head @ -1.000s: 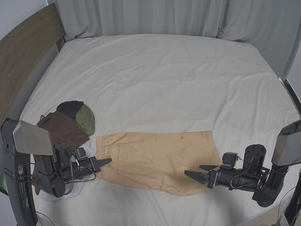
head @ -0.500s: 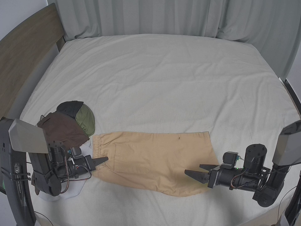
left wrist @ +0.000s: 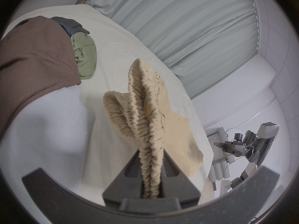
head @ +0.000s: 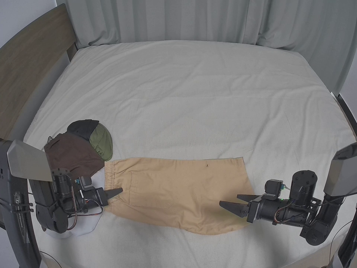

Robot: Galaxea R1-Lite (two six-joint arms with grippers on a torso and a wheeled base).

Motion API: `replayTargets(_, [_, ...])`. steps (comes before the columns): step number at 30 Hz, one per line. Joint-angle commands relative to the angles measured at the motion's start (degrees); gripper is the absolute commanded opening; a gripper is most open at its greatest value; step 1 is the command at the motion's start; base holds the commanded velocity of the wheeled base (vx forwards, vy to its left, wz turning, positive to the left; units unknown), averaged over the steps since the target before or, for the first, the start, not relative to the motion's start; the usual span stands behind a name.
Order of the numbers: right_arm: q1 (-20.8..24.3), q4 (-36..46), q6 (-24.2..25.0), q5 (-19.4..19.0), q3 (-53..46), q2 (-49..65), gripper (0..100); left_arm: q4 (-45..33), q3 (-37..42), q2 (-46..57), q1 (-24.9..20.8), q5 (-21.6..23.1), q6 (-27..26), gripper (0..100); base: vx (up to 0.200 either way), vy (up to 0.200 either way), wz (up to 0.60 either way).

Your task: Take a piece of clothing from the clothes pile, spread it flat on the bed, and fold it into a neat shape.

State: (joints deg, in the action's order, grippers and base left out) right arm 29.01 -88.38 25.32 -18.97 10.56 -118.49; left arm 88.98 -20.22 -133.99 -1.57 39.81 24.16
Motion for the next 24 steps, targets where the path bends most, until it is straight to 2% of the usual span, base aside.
replayTargets(1, [-0.1, -0.04, -0.01, -0.02, -0.01, 0.19, 100, 0.05, 0.36, 1.01, 0.43, 0.0, 0.1, 0, 0.0, 0.0, 0.0])
replayTargets(7, [-0.1, -0.04, -0.01, -0.02, -0.01, 0.37, 100, -0.03, 1.24, 2.24, 1.66, 2.2, 0.27, 0, 0.0, 0.0, 0.0])
replayTargets(14, [-0.1, -0.04, -0.01, -0.02, -0.01, 0.37, 100, 0.05, 1.59, 2.33, 1.4, 2.2, 0.01, 0, 0.0, 0.0, 0.0])
replayTargets(24, [-0.1, -0.04, -0.01, -0.02, -0.01, 0.46, 100, 0.05, 1.5, 5.49, -1.86, 1.41, 0.27, 0, 0.0, 0.0, 0.0])
